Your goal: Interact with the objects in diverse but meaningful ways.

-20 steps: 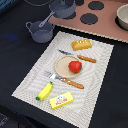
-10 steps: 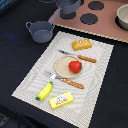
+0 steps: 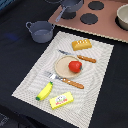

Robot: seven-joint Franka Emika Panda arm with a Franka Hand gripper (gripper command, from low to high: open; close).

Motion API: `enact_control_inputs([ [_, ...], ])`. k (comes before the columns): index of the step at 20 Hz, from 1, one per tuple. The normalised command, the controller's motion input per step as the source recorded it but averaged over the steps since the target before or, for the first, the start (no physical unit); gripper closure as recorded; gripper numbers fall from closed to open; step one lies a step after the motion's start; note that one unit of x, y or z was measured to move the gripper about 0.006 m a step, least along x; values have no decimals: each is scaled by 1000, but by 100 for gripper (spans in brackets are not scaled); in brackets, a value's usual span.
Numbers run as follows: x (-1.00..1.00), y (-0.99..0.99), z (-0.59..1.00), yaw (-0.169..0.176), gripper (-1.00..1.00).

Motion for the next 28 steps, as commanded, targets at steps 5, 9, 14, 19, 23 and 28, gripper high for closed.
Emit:
enact_control_inputs([
  [5,-55,483,-71,42,100],
  [9,-44,576,-59,34,100],
  [14,-49,507,53,-49,100],
  [19,-44,482,205,-169,100],
  [23,-29,481,61,-111,100],
  [28,255,311,0,-67,100],
])
